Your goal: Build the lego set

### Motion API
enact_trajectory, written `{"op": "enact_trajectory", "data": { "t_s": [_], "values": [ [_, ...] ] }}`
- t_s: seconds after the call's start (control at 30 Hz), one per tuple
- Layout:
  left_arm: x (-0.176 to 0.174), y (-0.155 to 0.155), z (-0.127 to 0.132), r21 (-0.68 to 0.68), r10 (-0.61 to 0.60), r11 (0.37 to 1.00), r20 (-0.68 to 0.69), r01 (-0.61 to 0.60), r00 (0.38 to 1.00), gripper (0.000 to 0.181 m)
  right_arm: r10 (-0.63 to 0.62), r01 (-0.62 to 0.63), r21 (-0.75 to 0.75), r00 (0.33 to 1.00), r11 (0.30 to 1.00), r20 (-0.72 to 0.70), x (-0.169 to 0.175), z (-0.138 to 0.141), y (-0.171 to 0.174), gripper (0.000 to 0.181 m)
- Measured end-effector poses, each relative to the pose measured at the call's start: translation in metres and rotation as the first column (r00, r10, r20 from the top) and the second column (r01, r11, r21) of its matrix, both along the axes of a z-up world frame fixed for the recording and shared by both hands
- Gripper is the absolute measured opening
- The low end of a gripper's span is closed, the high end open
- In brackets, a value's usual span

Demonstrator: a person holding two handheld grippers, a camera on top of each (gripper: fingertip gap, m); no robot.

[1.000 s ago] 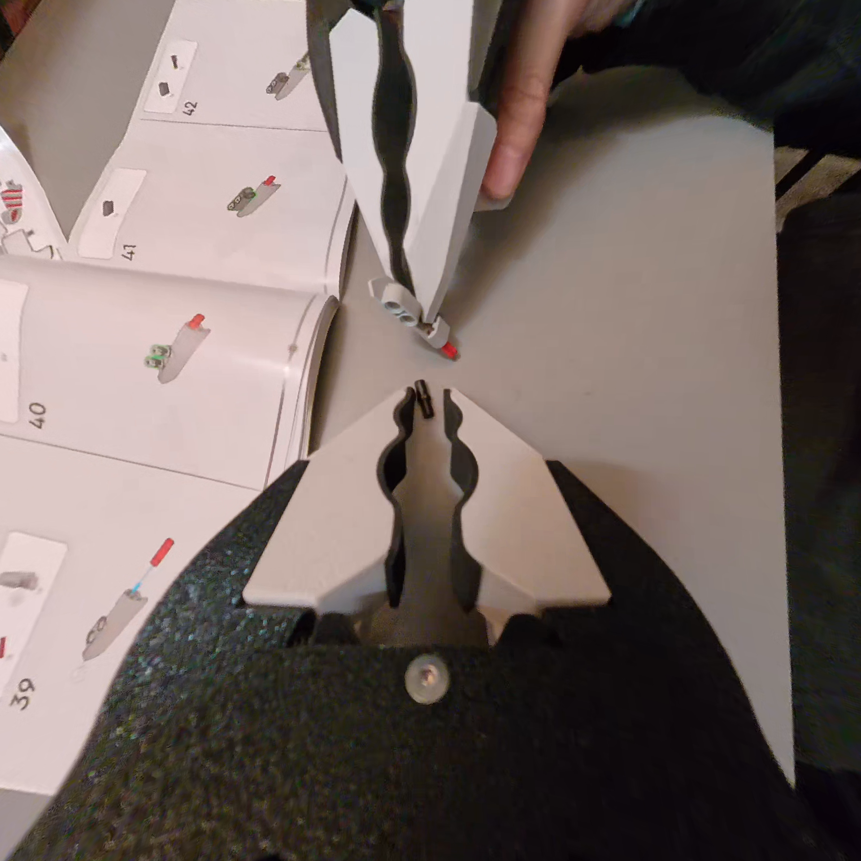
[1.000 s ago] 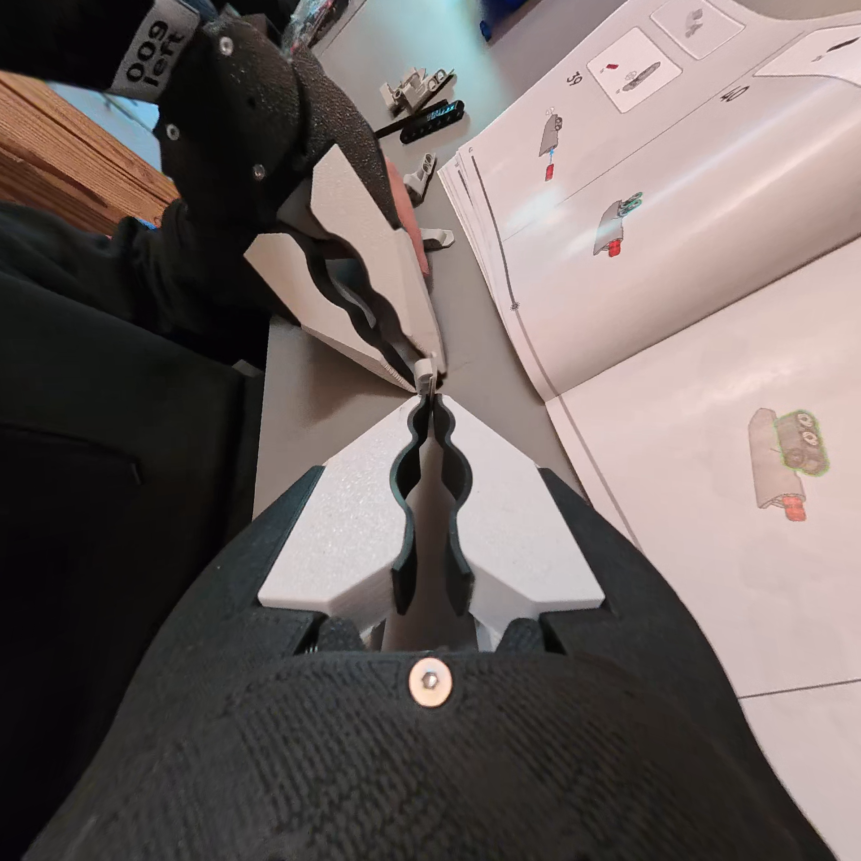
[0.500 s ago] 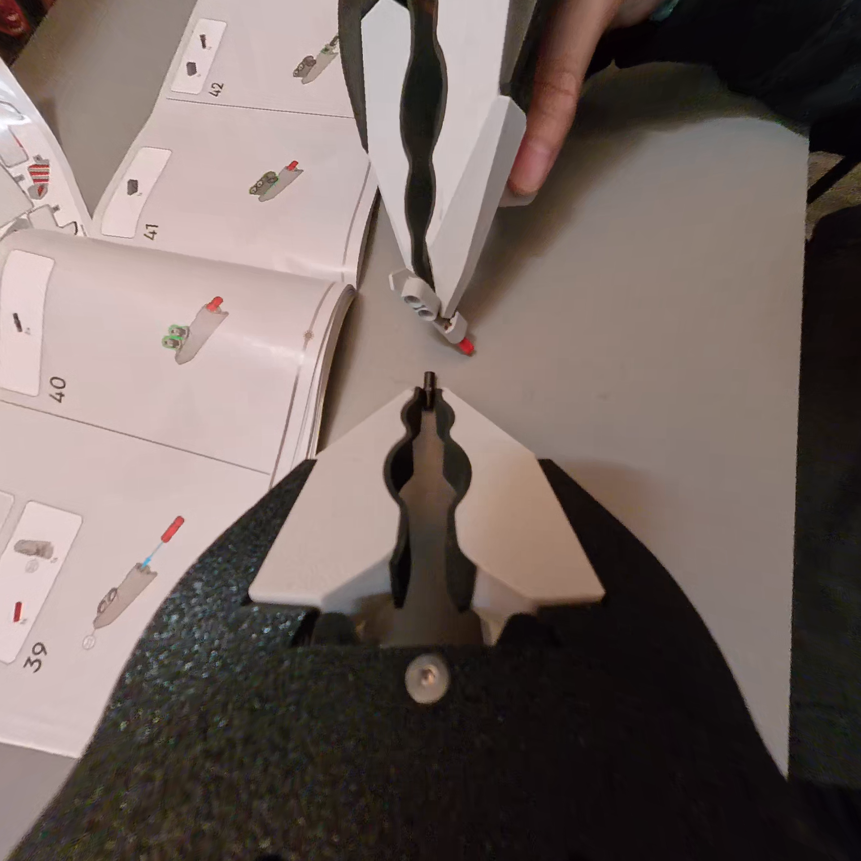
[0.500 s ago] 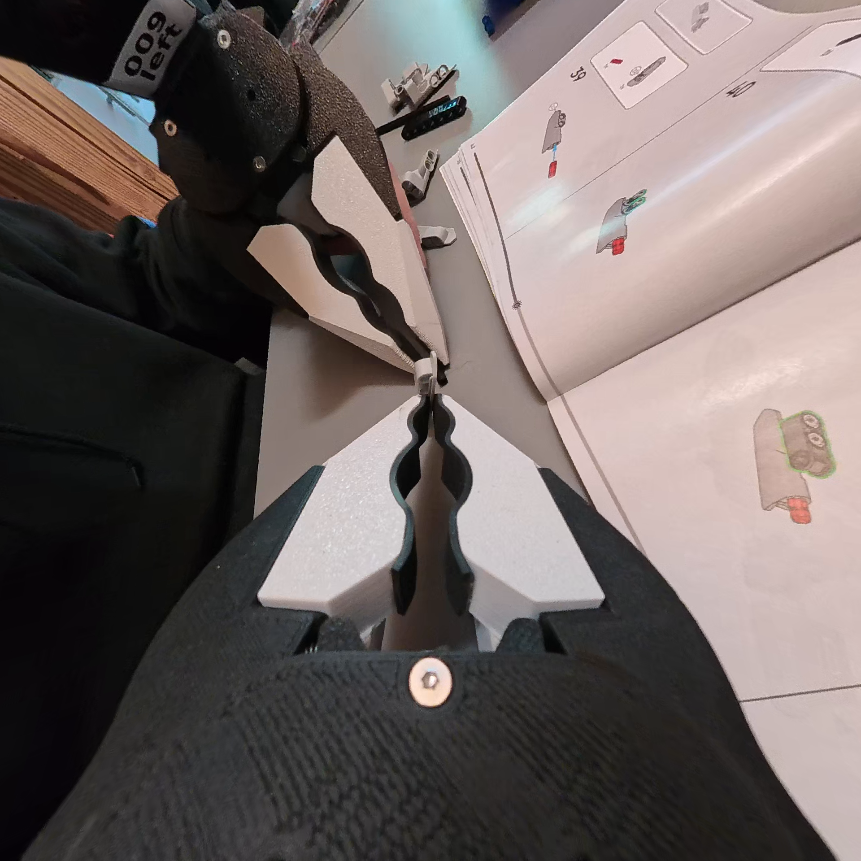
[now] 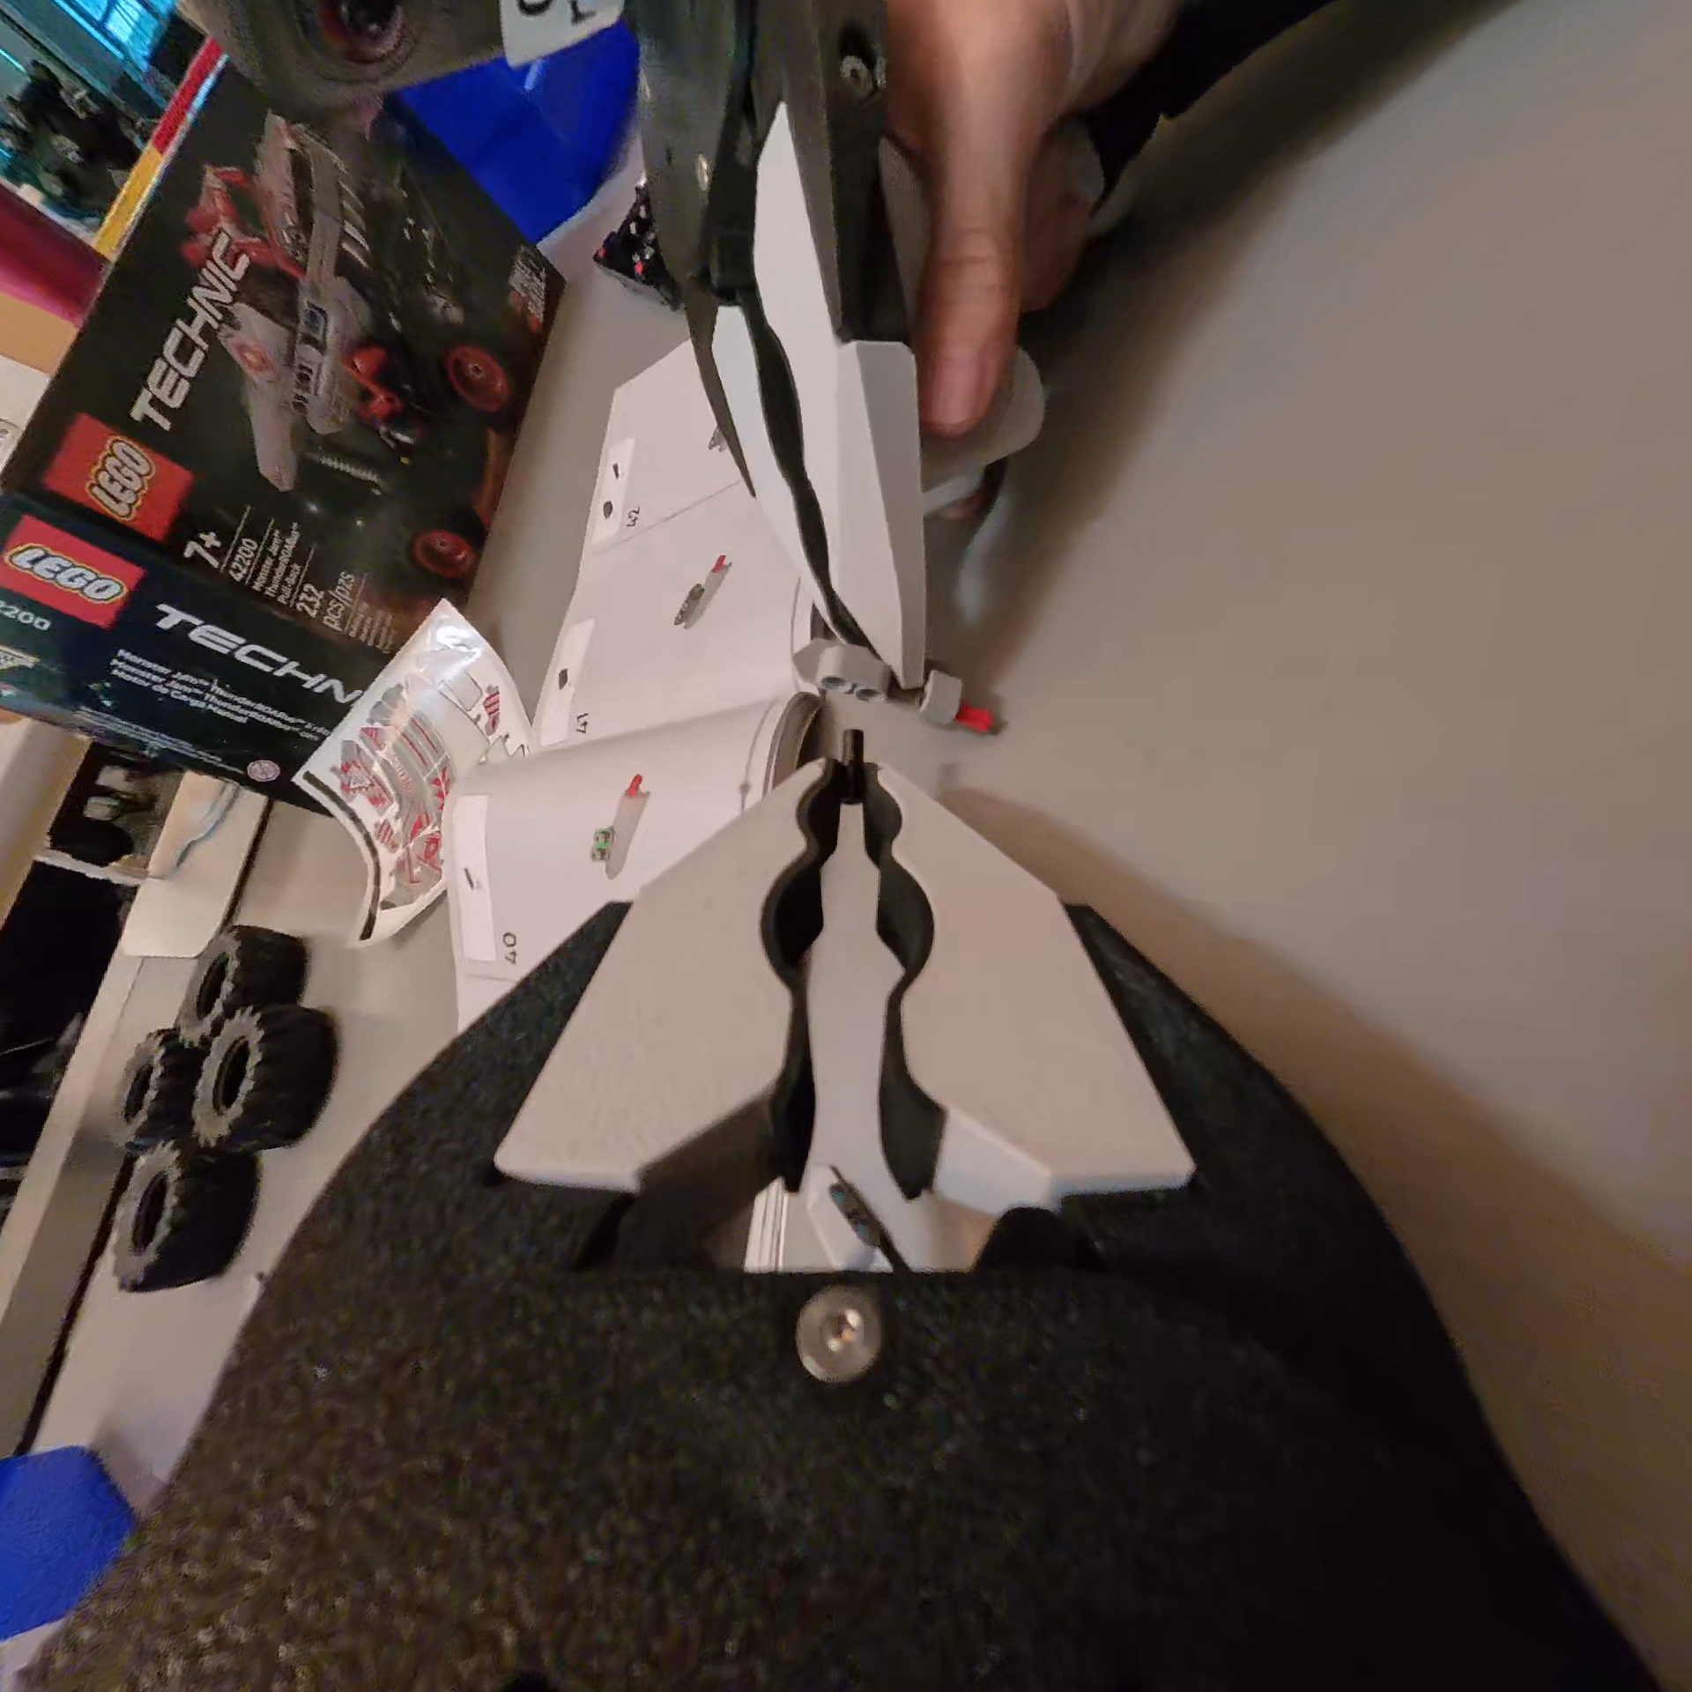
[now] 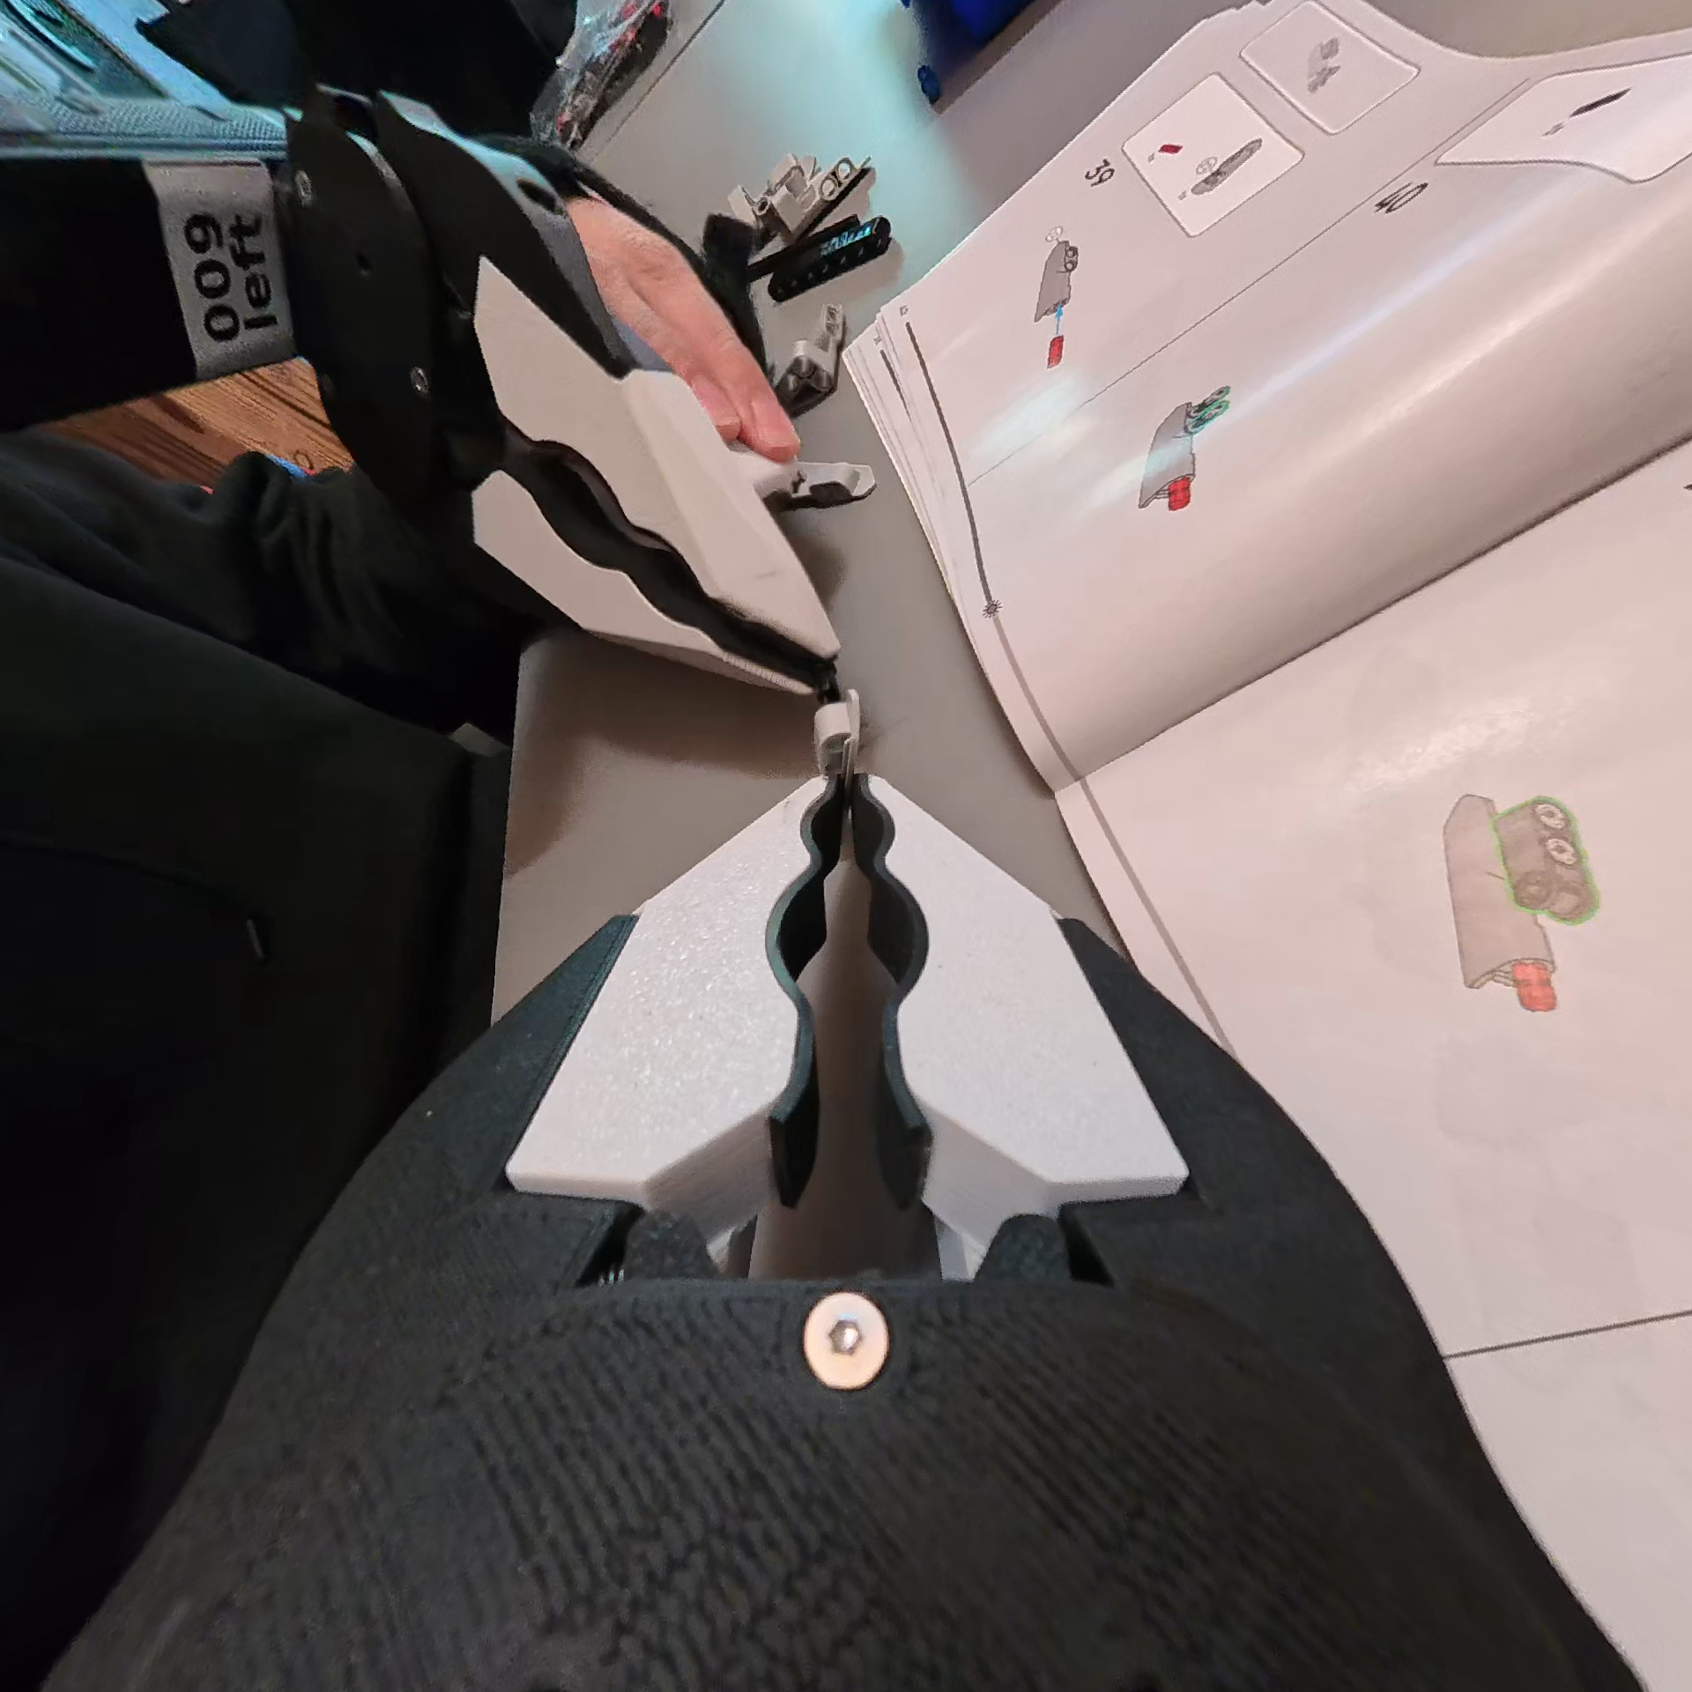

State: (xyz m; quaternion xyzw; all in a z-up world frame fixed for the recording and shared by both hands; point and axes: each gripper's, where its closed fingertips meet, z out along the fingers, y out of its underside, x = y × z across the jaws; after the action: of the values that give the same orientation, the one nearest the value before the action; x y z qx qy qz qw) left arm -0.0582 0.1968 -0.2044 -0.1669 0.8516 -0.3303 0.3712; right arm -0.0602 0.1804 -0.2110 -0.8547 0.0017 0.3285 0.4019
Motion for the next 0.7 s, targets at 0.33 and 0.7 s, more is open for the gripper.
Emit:
{"op": "enact_trajectory", "data": {
  "t_s": [0.33,0.7],
  "values": [
    [0.0022,-0.0088,-0.0015,0.053,-0.011,0.999,0.034,0.010,0.999,0.002,0.012,-0.012,-0.006,0.999,1.000,0.039,-0.0022,-0.0025,-0.0001,0.001],
    [0.0029,-0.0075,0.0011,0.417,-0.094,0.909,0.170,0.014,0.981,0.002,0.020,-0.020,-0.009,0.999,1.000,0.046,-0.0035,-0.0033,0.0002,0.001]
  ]
}}
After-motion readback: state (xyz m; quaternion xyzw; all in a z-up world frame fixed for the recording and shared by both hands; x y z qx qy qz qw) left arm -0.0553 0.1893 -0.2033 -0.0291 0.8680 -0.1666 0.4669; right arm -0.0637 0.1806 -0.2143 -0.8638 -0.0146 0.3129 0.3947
